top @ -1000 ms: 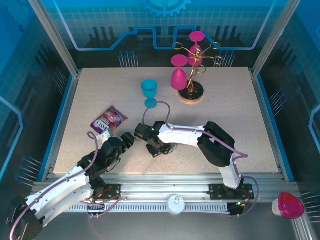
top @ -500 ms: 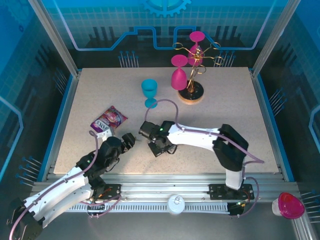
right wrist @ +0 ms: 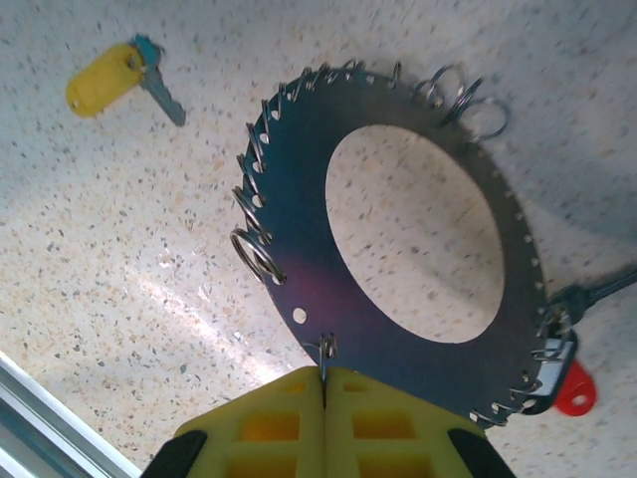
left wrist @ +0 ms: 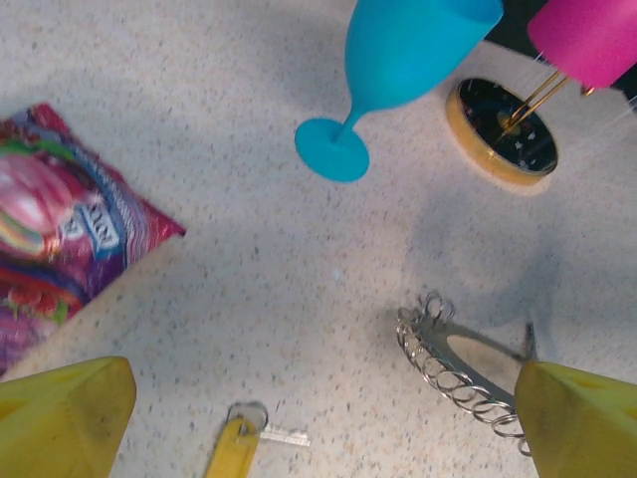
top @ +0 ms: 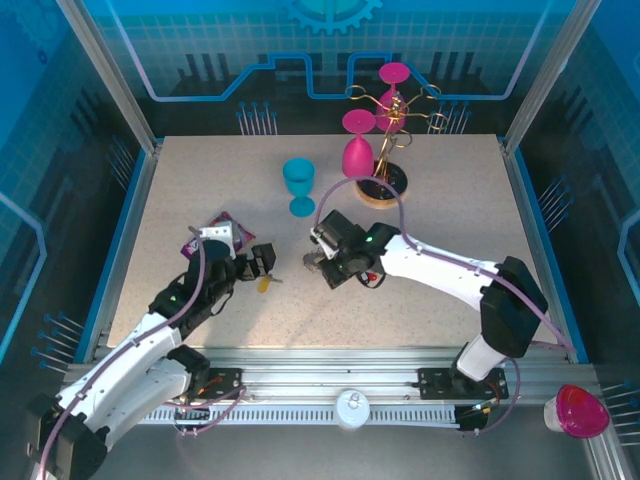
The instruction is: Put the keys on the keyring
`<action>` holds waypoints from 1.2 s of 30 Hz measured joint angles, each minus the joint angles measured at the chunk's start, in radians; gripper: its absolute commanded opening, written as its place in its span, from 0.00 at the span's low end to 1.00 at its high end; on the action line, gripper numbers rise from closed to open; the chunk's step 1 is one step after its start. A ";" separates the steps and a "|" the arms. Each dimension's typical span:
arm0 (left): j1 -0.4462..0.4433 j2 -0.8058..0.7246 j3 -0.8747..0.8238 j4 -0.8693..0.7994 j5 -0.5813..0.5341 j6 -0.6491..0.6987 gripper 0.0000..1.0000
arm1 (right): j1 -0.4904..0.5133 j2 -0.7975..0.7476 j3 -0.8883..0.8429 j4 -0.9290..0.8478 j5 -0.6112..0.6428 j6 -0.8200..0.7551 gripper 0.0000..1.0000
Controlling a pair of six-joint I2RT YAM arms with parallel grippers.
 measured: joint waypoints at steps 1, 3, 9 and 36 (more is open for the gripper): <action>0.017 0.011 0.014 0.007 0.022 0.025 0.98 | -0.017 -0.014 -0.002 0.009 -0.009 -0.020 0.00; 0.048 0.044 0.061 0.020 0.076 0.086 0.98 | -0.056 -0.045 -0.002 0.037 -0.033 -0.069 0.00; 0.072 0.150 0.219 0.068 0.190 0.272 0.97 | -0.145 -0.131 -0.039 0.135 -0.117 -0.232 0.00; 0.103 0.252 0.135 0.406 0.687 0.696 0.53 | -0.350 -0.334 -0.294 0.466 -0.671 -0.716 0.00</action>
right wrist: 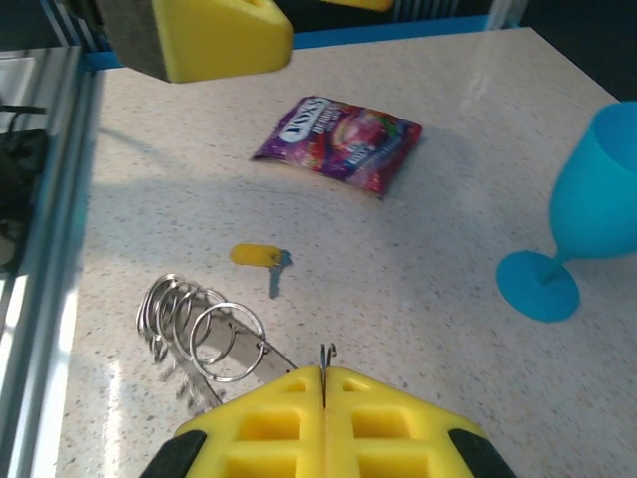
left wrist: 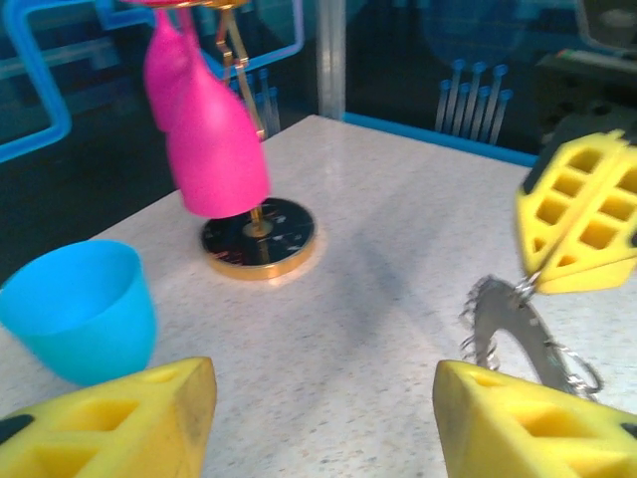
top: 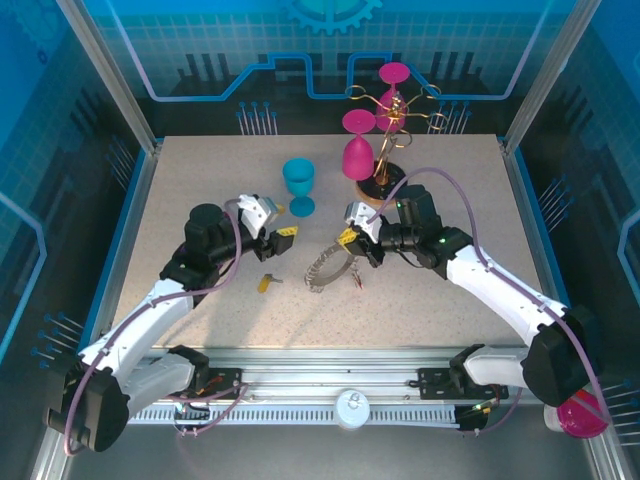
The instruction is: Put the keys on the keyring
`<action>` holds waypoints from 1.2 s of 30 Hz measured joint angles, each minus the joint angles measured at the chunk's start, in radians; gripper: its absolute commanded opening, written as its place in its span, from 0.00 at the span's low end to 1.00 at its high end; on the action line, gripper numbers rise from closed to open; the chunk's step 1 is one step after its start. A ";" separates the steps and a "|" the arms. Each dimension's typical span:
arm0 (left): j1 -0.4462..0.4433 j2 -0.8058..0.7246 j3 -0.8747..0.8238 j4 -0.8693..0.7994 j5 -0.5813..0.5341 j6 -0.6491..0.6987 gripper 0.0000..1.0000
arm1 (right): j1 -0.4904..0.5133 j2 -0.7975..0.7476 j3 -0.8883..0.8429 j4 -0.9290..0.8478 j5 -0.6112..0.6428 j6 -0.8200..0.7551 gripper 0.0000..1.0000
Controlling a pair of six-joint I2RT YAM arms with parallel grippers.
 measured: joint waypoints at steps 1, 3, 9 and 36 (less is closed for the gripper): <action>0.000 0.003 -0.001 0.005 0.035 0.007 0.50 | 0.000 0.000 0.000 0.000 -0.018 -0.010 0.00; -0.003 0.014 -0.006 0.019 0.093 0.026 0.47 | 0.001 0.001 0.000 0.000 -0.051 -0.026 0.00; -0.043 0.059 -0.023 0.019 0.209 0.101 0.42 | 0.014 0.018 0.000 -0.002 -0.095 -0.063 0.00; -0.118 0.146 -0.025 -0.084 0.306 0.301 0.28 | 0.126 0.069 0.001 0.018 -0.106 -0.080 0.00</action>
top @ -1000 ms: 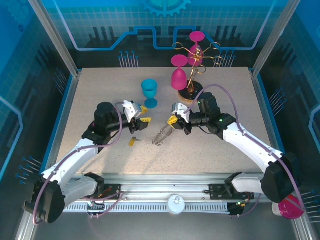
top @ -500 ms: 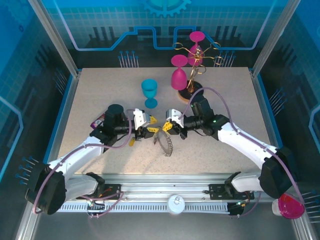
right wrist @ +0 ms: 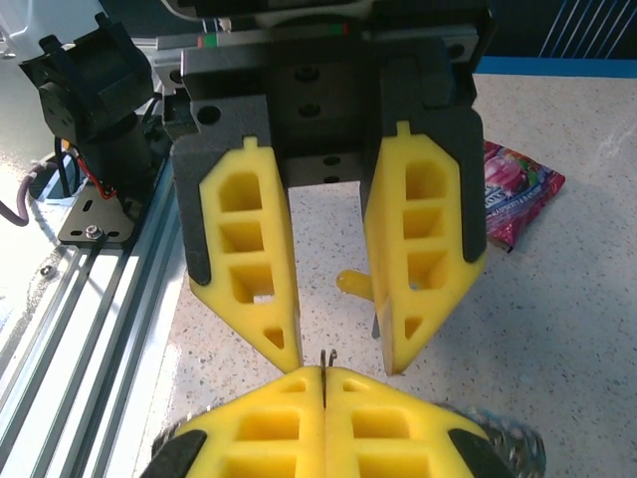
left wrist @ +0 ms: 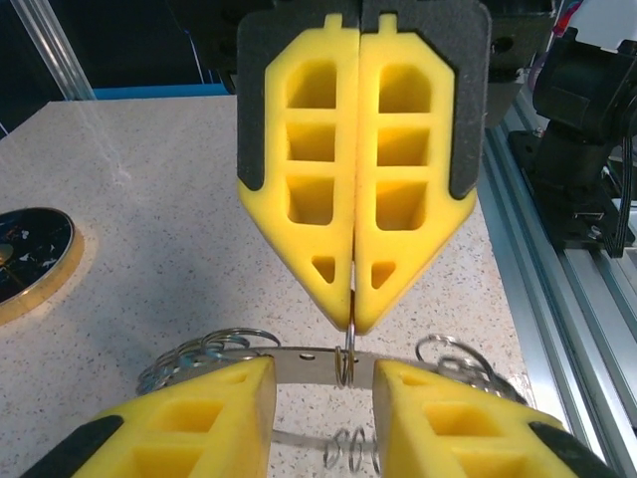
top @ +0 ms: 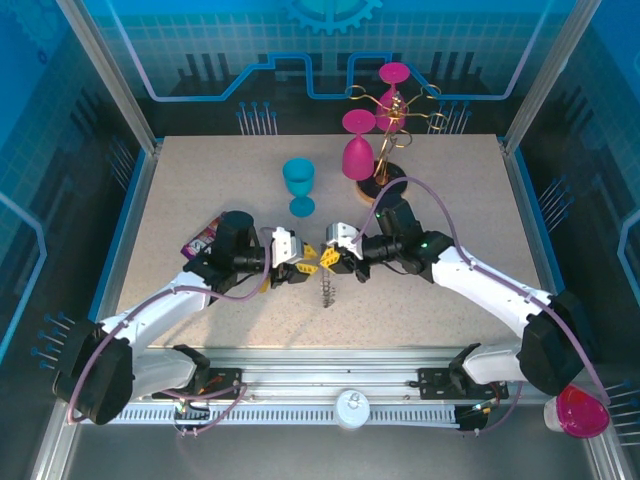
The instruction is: Put the keys on the keyring
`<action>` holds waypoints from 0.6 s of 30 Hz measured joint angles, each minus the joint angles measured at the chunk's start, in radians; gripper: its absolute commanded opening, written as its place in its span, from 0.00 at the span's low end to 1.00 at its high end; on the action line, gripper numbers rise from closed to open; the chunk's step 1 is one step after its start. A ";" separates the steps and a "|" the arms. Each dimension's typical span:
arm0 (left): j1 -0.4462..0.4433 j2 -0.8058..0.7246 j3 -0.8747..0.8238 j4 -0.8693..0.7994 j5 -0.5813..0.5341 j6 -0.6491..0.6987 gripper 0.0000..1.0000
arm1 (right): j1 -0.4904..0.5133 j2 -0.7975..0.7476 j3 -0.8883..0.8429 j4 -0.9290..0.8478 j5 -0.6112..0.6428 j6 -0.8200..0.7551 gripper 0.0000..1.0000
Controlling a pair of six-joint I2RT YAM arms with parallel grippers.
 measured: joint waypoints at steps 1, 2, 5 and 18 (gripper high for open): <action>0.000 0.000 0.000 -0.004 0.000 0.004 0.26 | 0.005 0.006 0.002 0.003 0.000 0.002 0.00; 0.000 0.001 0.000 -0.007 0.000 0.011 0.24 | 0.010 0.012 0.005 0.005 0.000 0.005 0.00; 0.000 0.000 0.000 -0.017 0.000 0.018 0.16 | 0.017 0.026 0.011 0.011 0.006 0.006 0.00; -0.009 -0.030 -0.007 -0.035 -0.058 0.085 0.00 | 0.021 0.002 -0.003 0.032 0.088 -0.004 0.39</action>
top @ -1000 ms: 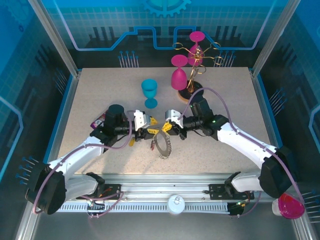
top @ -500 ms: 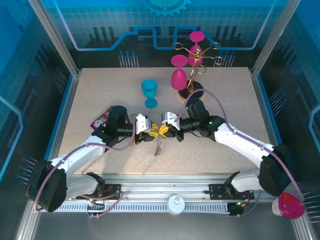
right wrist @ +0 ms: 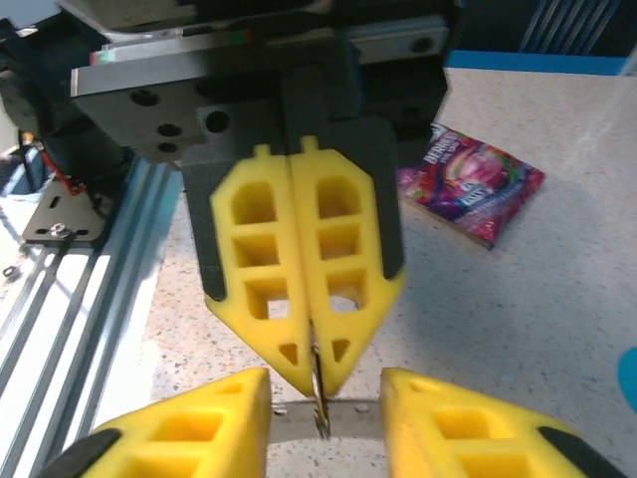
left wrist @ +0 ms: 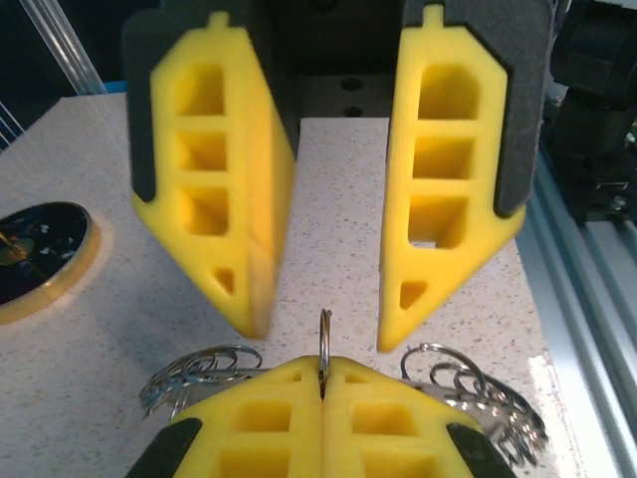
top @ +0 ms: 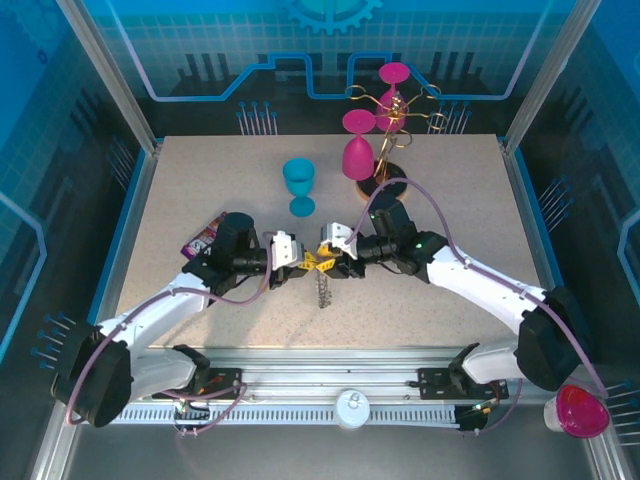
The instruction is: Put the keys on the keyring
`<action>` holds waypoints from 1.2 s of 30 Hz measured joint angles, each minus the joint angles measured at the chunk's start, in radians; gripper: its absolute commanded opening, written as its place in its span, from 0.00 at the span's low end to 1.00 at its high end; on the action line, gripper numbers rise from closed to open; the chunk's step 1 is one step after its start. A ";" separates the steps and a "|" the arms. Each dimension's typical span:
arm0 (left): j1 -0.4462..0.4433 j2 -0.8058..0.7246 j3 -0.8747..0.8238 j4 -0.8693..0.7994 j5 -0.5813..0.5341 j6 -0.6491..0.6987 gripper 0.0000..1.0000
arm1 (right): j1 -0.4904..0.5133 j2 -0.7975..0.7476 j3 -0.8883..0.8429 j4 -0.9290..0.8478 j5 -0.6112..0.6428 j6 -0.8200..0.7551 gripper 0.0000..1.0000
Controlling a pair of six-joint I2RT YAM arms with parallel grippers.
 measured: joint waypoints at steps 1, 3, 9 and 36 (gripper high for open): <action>-0.004 -0.013 -0.006 0.005 -0.014 0.011 0.00 | -0.001 -0.017 -0.008 -0.001 0.027 -0.012 0.38; -0.014 -0.037 -0.017 0.010 -0.040 0.035 0.00 | 0.000 -0.046 -0.015 -0.020 0.085 -0.044 0.37; -0.063 -0.087 -0.039 0.011 -0.123 0.134 0.00 | 0.027 -0.072 -0.018 -0.045 0.195 -0.128 0.30; -0.116 -0.175 -0.166 0.148 -0.254 0.338 0.00 | 0.101 -0.111 -0.131 0.053 0.285 -0.297 0.21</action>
